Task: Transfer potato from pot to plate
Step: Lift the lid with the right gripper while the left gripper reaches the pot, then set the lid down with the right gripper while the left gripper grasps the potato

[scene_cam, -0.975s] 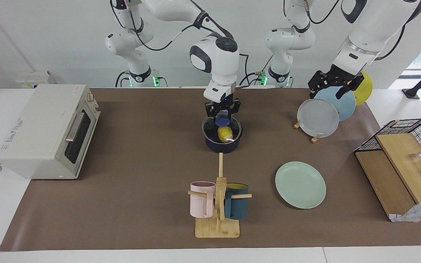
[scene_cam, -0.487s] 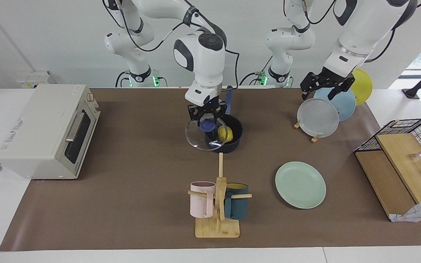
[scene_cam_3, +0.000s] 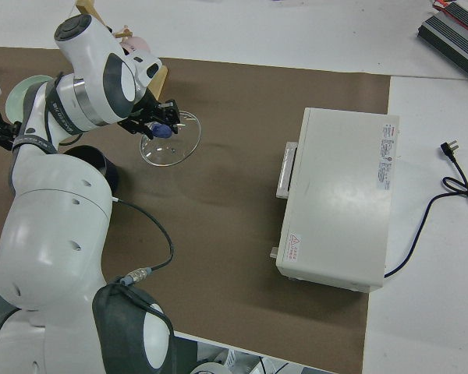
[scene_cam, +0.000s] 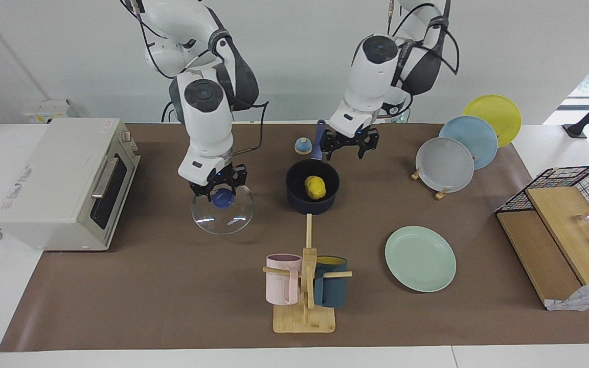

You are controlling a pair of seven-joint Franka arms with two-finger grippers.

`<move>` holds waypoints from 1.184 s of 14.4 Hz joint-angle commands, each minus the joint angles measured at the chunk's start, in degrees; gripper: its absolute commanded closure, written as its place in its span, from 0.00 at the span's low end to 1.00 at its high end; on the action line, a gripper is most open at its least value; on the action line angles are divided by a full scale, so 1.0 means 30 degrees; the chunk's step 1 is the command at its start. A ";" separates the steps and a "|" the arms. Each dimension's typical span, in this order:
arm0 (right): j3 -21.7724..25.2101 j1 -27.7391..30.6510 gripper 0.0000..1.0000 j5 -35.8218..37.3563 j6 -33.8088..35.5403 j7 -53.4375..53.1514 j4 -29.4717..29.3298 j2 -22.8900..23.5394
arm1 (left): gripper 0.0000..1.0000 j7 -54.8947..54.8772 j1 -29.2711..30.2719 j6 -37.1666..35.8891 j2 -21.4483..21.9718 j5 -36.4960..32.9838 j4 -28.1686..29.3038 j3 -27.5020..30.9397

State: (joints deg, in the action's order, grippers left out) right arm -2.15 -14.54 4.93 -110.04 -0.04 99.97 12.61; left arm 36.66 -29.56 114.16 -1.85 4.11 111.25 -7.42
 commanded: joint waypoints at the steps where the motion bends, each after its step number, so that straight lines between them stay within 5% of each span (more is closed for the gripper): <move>1: -0.0281 0.1588 1.00 0.0173 -0.3120 0.1647 0.3668 -0.1533 | 0.00 0.1253 -0.1189 0.1990 -0.0933 0.0009 0.0735 0.0422; 5: -0.0310 0.3613 1.00 -0.0031 -0.7522 0.2972 0.7745 -0.2530 | 0.00 0.2425 -0.2129 0.4922 -0.2042 -0.0078 0.1910 0.0422; 11: -0.0310 0.4056 1.00 -0.0149 -0.8085 0.2767 0.8806 -0.2503 | 0.00 0.3361 -0.2598 0.6386 -0.3013 -0.0692 0.2348 0.0481; 13: -0.0310 0.4376 1.00 -0.0847 -0.8434 0.2854 0.9478 -0.2474 | 0.00 0.4735 -0.2862 0.6392 -0.3453 -0.2471 0.2320 0.0481; 15: -0.0310 0.4408 0.11 -0.0999 -0.8496 0.2943 0.9248 -0.2386 | 0.00 0.5152 -0.2746 0.6332 -0.3571 -0.3359 0.2349 0.0481; 16: -0.0310 0.4437 0.00 -0.0999 -0.8235 0.2943 0.8869 -0.2357 | 0.00 0.5181 -0.2745 0.6361 -0.3716 -0.3419 0.2349 0.0481; 17: -0.0310 0.4437 0.00 -0.0999 -0.7797 0.2943 0.8286 -0.2298 | 0.00 0.5269 -0.2745 0.6478 -0.3863 -0.3448 0.2320 0.0481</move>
State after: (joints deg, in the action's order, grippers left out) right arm -2.32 -2.38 2.88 -134.07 8.09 126.00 6.61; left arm 50.73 -36.70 131.83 -13.08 -4.48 117.38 -7.12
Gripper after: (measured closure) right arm 0.211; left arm 0.000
